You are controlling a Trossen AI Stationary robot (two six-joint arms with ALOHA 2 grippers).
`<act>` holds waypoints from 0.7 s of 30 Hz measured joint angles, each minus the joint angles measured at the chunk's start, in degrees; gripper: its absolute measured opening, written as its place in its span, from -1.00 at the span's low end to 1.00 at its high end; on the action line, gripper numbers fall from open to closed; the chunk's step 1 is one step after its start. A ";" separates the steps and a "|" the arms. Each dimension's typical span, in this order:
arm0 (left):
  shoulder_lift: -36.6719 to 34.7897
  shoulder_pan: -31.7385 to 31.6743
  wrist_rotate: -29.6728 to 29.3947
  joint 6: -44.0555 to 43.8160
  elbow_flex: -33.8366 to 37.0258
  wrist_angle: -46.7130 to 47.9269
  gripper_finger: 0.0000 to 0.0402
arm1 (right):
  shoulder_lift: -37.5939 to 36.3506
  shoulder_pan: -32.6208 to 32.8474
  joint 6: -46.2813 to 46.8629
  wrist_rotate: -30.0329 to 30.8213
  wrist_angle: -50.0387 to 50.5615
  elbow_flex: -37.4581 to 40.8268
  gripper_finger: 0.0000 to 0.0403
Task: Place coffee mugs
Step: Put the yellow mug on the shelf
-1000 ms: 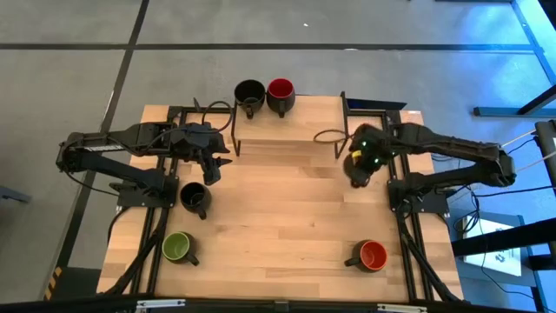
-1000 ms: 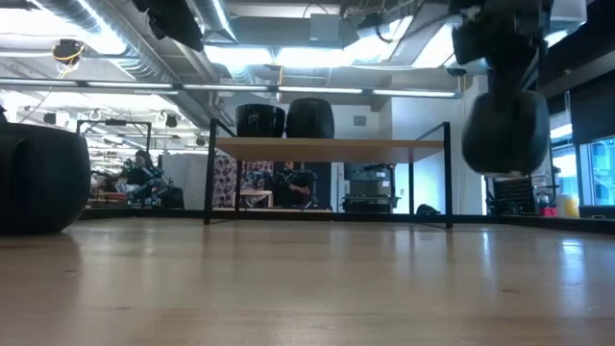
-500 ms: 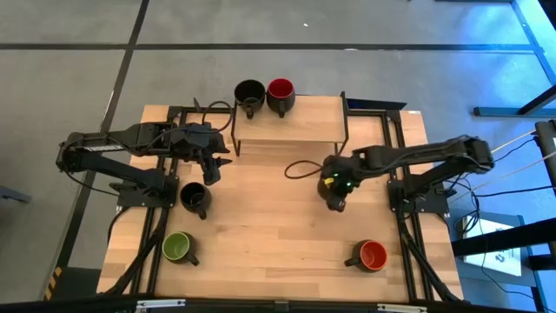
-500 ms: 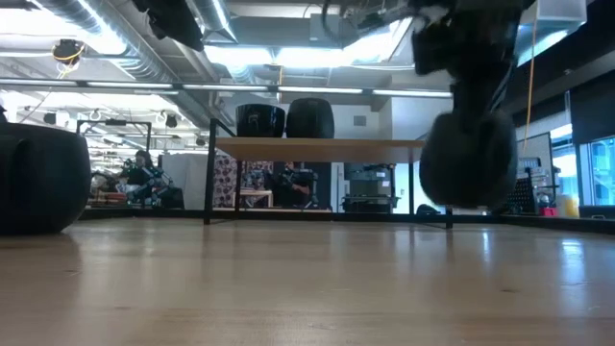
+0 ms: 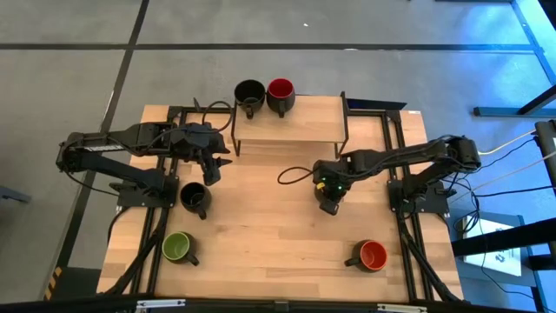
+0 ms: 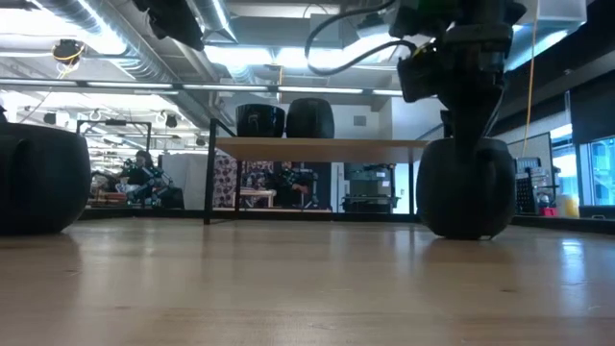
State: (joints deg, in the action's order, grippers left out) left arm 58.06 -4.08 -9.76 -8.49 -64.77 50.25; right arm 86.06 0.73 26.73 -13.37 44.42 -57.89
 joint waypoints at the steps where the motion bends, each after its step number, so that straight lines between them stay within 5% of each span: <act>1: 0.00 0.00 0.00 -0.02 0.00 0.00 -0.28 | 0.04 0.00 0.24 0.02 -0.02 0.00 -0.90; 8: 0.00 0.01 -0.02 -0.17 0.00 0.01 -0.28 | 0.07 -0.03 2.63 0.08 0.80 -0.19 -0.55; 14: 0.00 -0.02 -0.02 -0.39 0.00 0.00 -0.28 | -0.33 -0.05 7.42 1.11 14.02 -8.33 -0.25; 21: 0.00 -0.02 -0.02 -4.41 0.00 0.16 -0.28 | -0.46 8.03 33.72 11.78 24.93 -16.78 -0.03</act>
State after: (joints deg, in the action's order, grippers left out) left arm 58.06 -4.10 -9.78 -12.90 -64.77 50.41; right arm 85.60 8.76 60.45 -1.58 69.36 -74.67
